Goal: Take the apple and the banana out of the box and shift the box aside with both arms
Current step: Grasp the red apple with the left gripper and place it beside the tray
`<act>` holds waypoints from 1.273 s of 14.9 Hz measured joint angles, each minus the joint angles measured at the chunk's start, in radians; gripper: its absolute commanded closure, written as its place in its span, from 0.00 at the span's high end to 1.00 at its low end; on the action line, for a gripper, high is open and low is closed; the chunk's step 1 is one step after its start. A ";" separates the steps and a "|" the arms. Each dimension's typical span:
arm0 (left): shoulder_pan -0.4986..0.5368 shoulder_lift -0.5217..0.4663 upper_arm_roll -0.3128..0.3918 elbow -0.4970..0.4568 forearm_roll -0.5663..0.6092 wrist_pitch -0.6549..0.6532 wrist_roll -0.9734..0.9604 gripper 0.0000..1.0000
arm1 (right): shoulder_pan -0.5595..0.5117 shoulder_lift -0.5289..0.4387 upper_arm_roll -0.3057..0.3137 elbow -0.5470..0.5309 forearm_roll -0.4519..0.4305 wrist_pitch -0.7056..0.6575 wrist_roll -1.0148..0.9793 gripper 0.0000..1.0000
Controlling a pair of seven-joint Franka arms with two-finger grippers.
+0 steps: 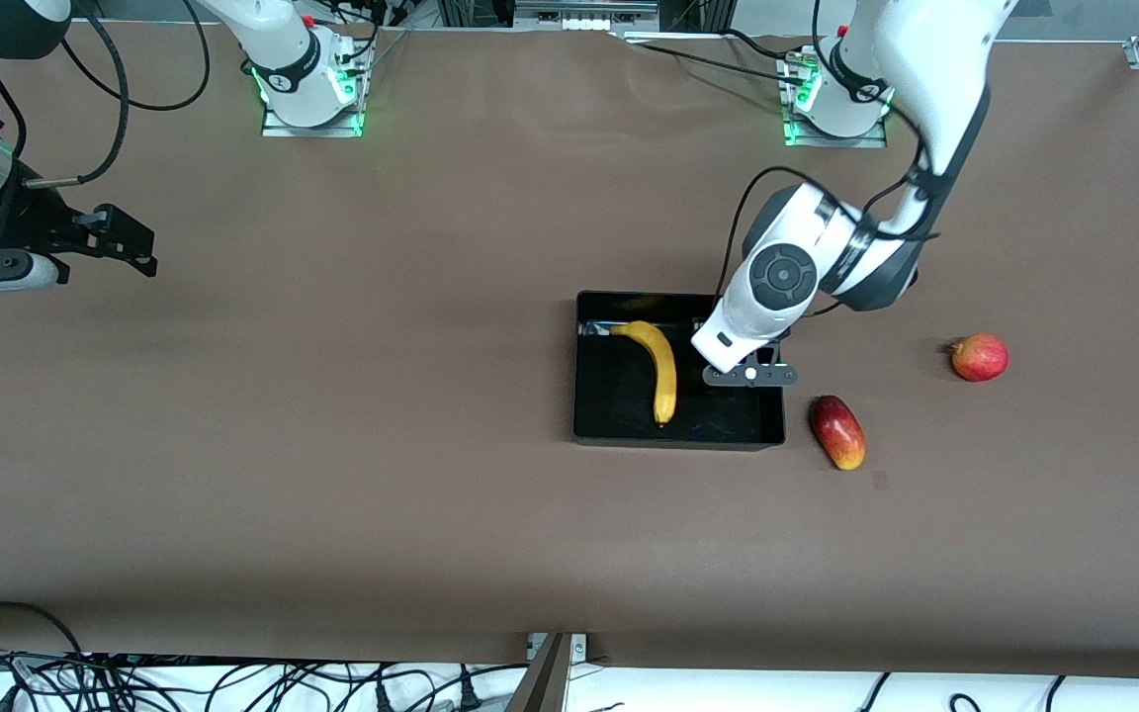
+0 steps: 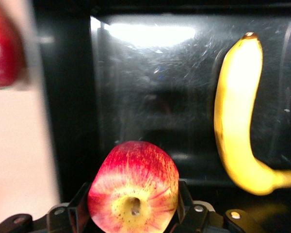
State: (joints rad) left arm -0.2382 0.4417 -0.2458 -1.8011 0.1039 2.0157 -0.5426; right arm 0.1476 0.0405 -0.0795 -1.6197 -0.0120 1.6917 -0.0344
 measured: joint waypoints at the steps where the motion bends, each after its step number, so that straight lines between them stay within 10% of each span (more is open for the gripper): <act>1: 0.003 -0.024 -0.001 0.051 0.000 -0.105 0.001 0.28 | 0.000 0.000 0.000 0.000 0.000 0.000 0.000 1.00; 8: 0.179 -0.086 0.025 0.101 0.007 -0.356 0.456 0.29 | 0.000 0.000 0.000 0.000 0.000 0.000 0.000 1.00; 15: 0.216 -0.074 0.102 -0.194 0.008 0.013 0.692 0.35 | 0.000 0.000 0.000 0.000 0.000 0.000 0.000 1.00; 17: 0.215 -0.075 0.101 -0.315 0.008 0.161 0.686 0.44 | 0.000 0.000 0.000 0.000 0.000 0.000 0.000 1.00; 19: 0.212 -0.075 0.100 -0.389 0.008 0.244 0.666 1.00 | 0.000 0.000 0.000 0.000 0.000 0.000 0.000 1.00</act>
State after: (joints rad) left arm -0.0264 0.3672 -0.1459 -2.1897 0.1115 2.2598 0.1232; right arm 0.1475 0.0405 -0.0798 -1.6195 -0.0120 1.6917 -0.0344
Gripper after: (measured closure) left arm 0.273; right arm 0.000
